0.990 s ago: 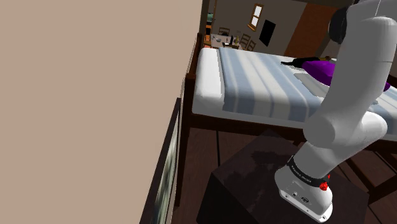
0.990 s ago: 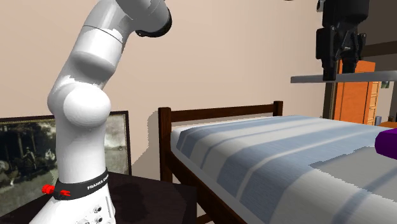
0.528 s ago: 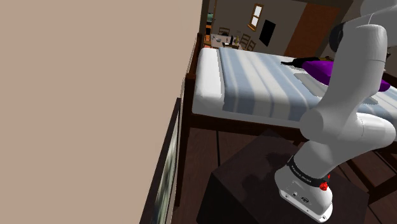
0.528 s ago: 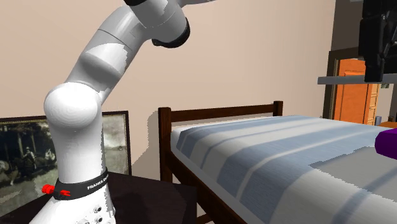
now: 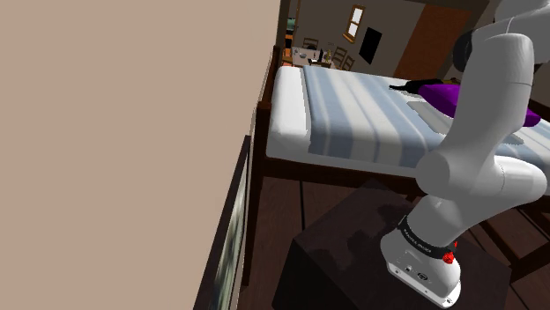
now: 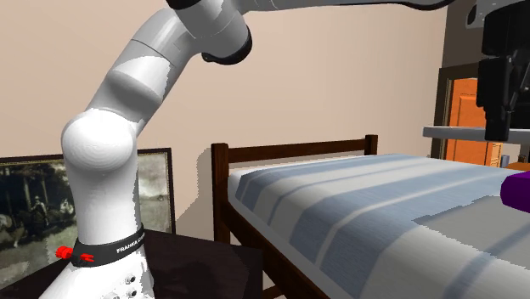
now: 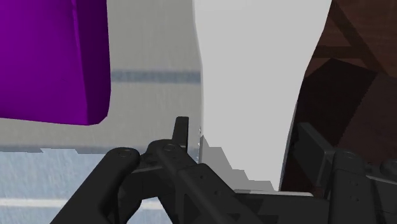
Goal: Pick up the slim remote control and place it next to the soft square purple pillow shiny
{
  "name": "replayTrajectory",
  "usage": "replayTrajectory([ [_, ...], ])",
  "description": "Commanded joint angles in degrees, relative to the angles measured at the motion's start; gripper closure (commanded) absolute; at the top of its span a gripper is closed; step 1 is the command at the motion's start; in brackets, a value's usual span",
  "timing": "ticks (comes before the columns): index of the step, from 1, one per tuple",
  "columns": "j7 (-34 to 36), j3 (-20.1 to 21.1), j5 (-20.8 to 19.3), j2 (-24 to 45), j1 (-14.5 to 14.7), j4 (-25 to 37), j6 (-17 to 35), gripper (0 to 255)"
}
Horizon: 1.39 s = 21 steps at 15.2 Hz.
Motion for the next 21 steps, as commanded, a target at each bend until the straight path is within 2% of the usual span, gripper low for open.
replayTrajectory([
  [1,-0.22,0.18,0.31,0.34,0.3,-1.32,1.47,255],
  [10,-1.5,0.85,1.55,1.35,1.75,-7.55,7.69,255],
  [21,-3.31,2.72,4.11,3.73,1.94,-13.07,14.43,255],
])
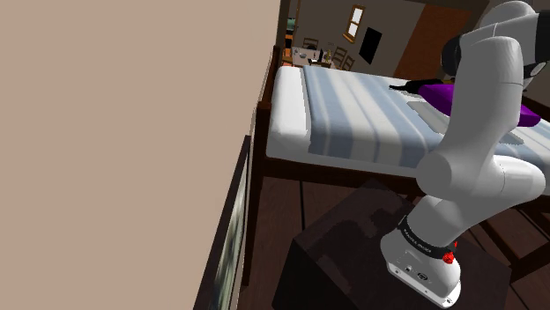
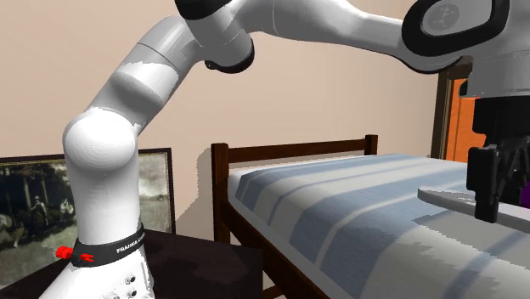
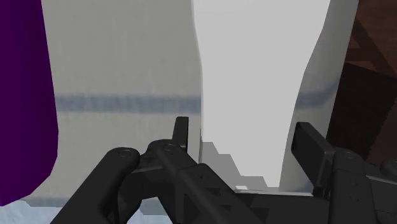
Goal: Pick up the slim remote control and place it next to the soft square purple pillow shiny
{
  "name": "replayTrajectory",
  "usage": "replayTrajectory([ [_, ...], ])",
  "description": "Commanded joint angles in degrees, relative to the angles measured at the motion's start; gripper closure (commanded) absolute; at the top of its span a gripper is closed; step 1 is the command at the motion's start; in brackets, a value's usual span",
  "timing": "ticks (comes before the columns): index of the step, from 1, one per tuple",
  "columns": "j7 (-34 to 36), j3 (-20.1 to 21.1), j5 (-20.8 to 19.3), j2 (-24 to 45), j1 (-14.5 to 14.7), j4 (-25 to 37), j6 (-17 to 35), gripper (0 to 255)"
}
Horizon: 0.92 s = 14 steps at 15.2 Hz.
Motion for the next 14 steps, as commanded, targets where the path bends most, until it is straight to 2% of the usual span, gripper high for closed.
replayTrajectory([
  [1,-0.31,0.49,0.59,0.62,-0.19,-0.59,1.08,255],
  [10,-1.93,2.76,3.28,3.31,-1.03,-3.48,5.88,255],
  [14,-1.93,2.76,3.28,3.31,-1.03,-3.48,5.88,255],
])
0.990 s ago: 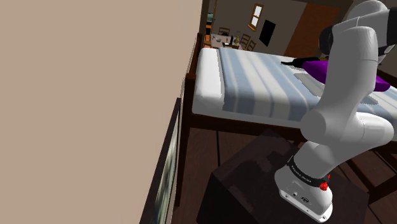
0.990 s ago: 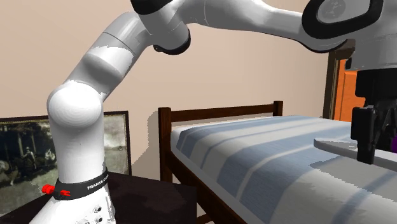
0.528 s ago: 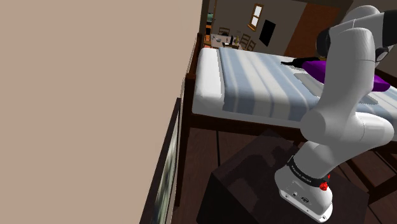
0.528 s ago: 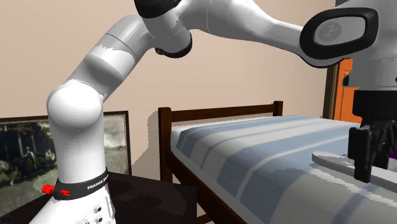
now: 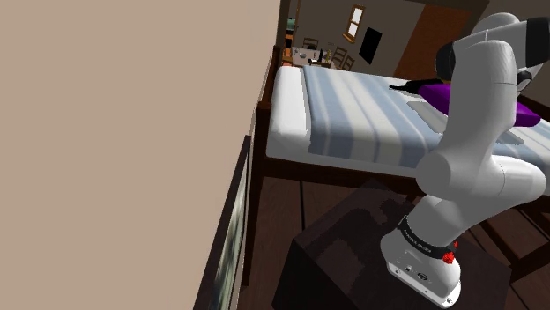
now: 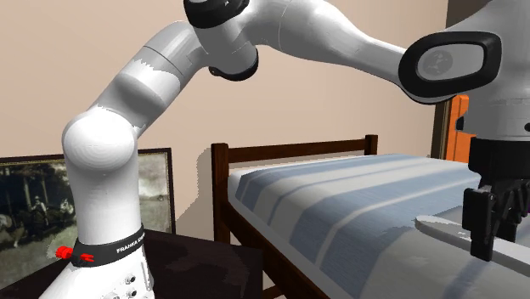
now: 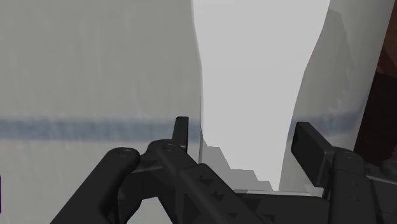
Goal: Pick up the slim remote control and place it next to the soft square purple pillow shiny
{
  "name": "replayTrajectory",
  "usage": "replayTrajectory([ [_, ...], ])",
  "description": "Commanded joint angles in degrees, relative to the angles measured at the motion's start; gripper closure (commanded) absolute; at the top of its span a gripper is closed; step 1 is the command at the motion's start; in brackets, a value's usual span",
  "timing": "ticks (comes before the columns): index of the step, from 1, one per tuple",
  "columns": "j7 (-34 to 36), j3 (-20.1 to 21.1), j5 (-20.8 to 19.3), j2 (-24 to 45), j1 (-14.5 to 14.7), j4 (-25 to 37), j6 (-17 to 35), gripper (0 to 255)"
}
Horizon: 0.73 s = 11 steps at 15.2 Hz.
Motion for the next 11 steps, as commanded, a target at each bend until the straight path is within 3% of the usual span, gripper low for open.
replayTrajectory([
  [1,-0.01,0.02,0.03,0.02,-0.02,0.01,0.04,255],
  [3,-0.01,0.02,0.03,0.02,-0.02,0.01,0.04,255],
  [4,-0.01,0.01,0.03,0.02,-0.02,0.01,0.04,0],
  [9,-0.01,0.01,0.02,0.01,-0.02,0.01,0.03,0],
  [11,0.9,-1.39,-1.57,-1.66,0.64,1.33,-2.55,0],
])
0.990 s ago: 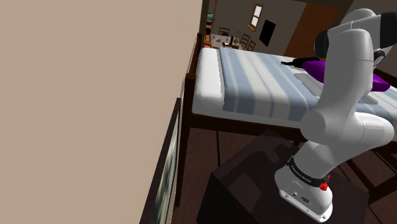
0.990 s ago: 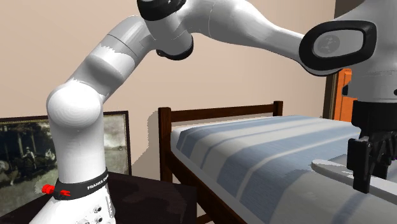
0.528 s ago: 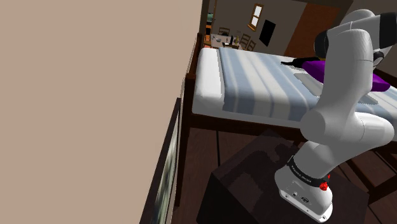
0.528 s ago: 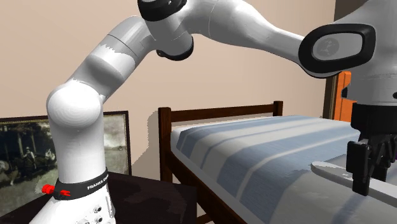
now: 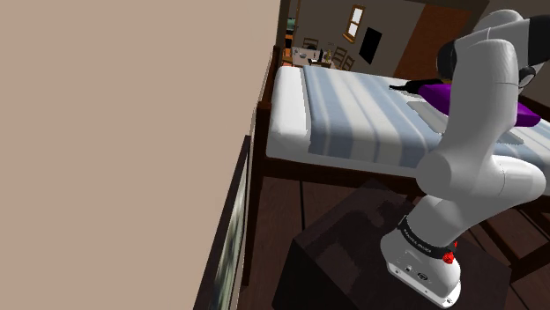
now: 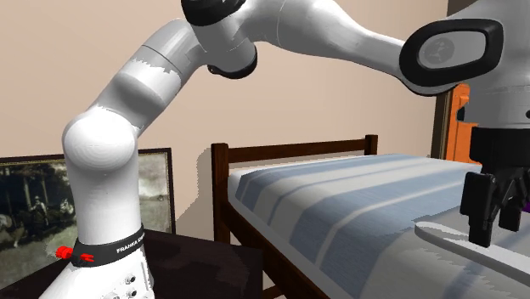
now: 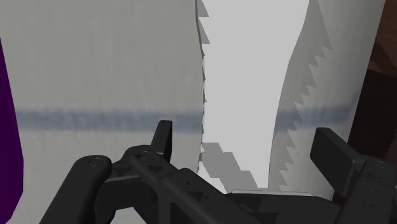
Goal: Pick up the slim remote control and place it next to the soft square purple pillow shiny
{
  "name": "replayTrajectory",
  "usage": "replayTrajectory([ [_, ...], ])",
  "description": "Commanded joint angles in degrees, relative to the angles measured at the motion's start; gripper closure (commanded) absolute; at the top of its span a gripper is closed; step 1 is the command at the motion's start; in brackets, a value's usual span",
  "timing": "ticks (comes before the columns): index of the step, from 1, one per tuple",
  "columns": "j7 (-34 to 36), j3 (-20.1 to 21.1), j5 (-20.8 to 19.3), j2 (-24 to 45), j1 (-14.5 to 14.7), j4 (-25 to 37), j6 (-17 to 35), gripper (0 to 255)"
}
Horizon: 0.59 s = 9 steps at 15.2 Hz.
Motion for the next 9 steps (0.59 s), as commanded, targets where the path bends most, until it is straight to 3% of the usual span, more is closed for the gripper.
replayTrajectory([
  [1,0.67,-1.25,-1.42,-1.53,0.48,1.17,-2.35,0],
  [9,1.01,-1.73,-1.99,-2.11,0.65,1.87,-3.44,0],
])
